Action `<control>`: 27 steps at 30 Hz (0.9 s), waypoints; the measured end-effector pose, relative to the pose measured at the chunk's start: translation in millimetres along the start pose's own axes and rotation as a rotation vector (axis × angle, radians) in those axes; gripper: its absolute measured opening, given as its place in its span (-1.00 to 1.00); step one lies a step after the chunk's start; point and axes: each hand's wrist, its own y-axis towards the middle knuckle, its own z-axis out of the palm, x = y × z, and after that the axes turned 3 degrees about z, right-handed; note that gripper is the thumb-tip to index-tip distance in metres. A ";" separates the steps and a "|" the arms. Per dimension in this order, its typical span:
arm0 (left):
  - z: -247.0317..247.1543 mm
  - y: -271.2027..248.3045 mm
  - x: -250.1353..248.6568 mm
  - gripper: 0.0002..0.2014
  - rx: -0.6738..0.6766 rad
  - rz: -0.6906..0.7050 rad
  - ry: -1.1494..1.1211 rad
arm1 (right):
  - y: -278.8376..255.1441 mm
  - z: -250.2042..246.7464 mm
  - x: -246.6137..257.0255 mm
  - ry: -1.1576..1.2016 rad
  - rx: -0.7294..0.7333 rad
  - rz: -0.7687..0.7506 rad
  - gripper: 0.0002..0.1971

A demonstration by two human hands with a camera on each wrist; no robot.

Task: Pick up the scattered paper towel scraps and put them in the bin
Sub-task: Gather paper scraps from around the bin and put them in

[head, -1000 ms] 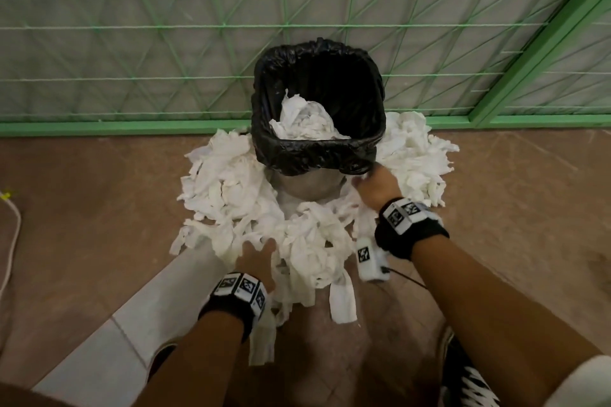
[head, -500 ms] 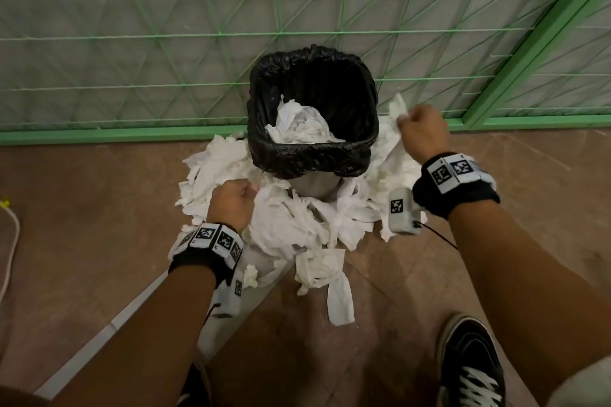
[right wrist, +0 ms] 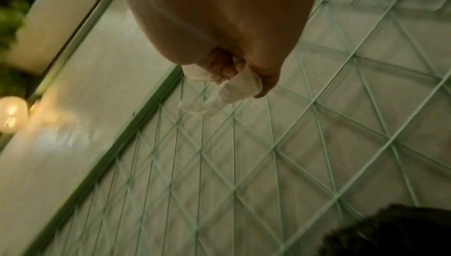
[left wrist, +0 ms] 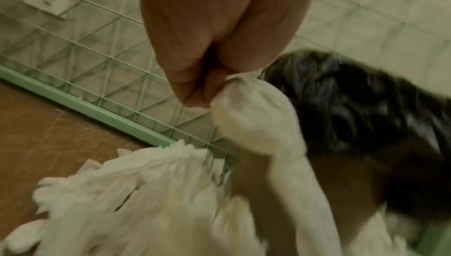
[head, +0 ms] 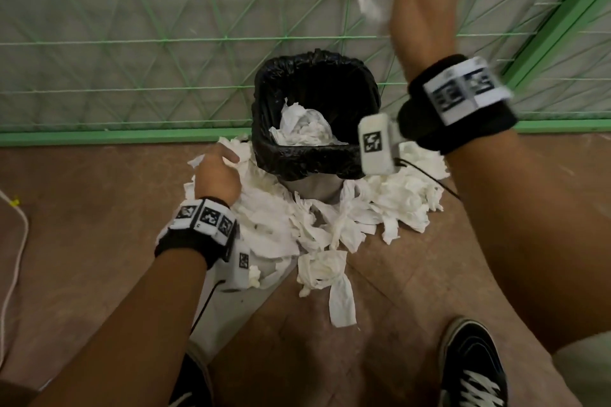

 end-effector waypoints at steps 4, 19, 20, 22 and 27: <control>-40.9 8.8 -41.8 -0.76 0.281 -0.082 0.063 | -23.3 29.2 -31.0 -0.231 0.702 0.220 -0.89; -34.5 8.0 -172.5 -0.91 0.069 0.490 -0.066 | -131.1 -40.2 -214.7 -0.870 0.776 0.724 -0.47; -21.3 8.2 -168.3 -0.87 0.141 0.521 0.041 | -137.0 -38.9 -216.3 -0.913 0.791 0.652 -0.59; -0.6 10.0 -152.0 -0.49 0.276 0.507 0.346 | -133.4 -41.4 -217.0 -0.961 0.755 0.617 -0.76; 0.3 24.7 -113.0 -0.41 -0.067 0.418 0.106 | -86.9 -59.6 -186.3 -0.873 0.677 0.596 -0.57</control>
